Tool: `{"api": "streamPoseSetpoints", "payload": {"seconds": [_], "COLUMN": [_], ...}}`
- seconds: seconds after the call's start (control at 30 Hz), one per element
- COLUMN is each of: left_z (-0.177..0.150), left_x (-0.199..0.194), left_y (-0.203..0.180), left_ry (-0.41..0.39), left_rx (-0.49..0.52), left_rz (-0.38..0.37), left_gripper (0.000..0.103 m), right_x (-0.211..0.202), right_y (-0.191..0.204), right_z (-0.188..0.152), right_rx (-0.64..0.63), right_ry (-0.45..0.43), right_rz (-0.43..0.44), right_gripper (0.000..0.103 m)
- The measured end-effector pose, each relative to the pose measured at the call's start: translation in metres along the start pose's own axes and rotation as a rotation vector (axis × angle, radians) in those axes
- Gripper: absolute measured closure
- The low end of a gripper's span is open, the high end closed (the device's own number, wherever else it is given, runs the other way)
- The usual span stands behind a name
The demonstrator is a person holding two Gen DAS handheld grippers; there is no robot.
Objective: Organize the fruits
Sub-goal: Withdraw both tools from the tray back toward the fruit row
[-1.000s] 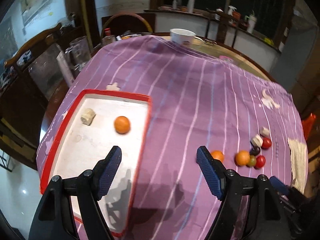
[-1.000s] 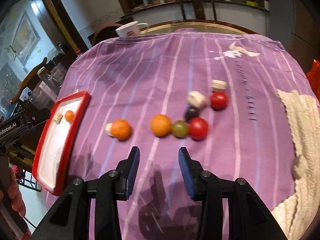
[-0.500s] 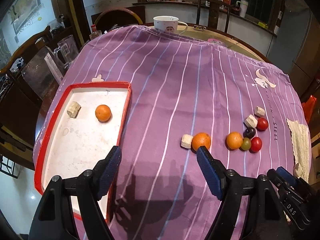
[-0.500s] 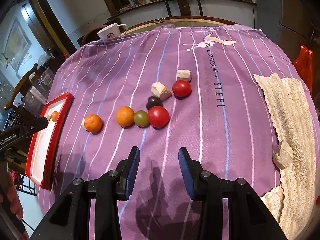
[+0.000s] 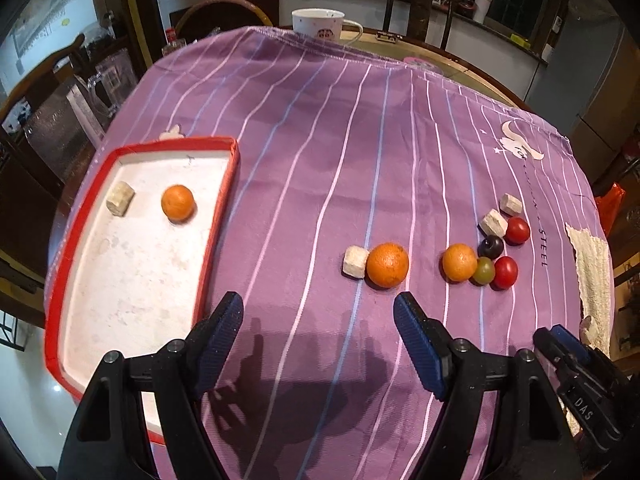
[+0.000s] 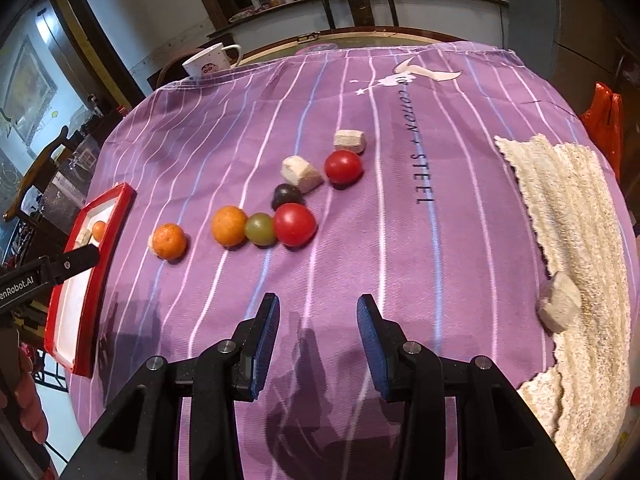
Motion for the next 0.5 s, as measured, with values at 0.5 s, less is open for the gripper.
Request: {"api": "streamPoseSetpoints", "payload": {"seconds": [0.5], "left_z": [-0.003], "left_x": [0.027], "left_y": [-0.039], "left_ry": [0.018], "left_rx": [0.109], "left_rz": [-0.134], "left_gripper": [0.027], "right_x": [-0.028], "right_y": [-0.091], "right_z": [-0.003], "right_rx": [0.097], "right_ry": [-0.071], "right_rz": [-0.175], "right_gripper": [0.059]}}
Point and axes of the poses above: each gripper's, at about its wrist camera, not at the fingertips, and x roughly the way its jaws point, y to its left, z to its top, the point moved 6 cm from there along x, roughly the way its jaws point, and after that the axes turned 5 degrees about y, right-handed, at the moved point
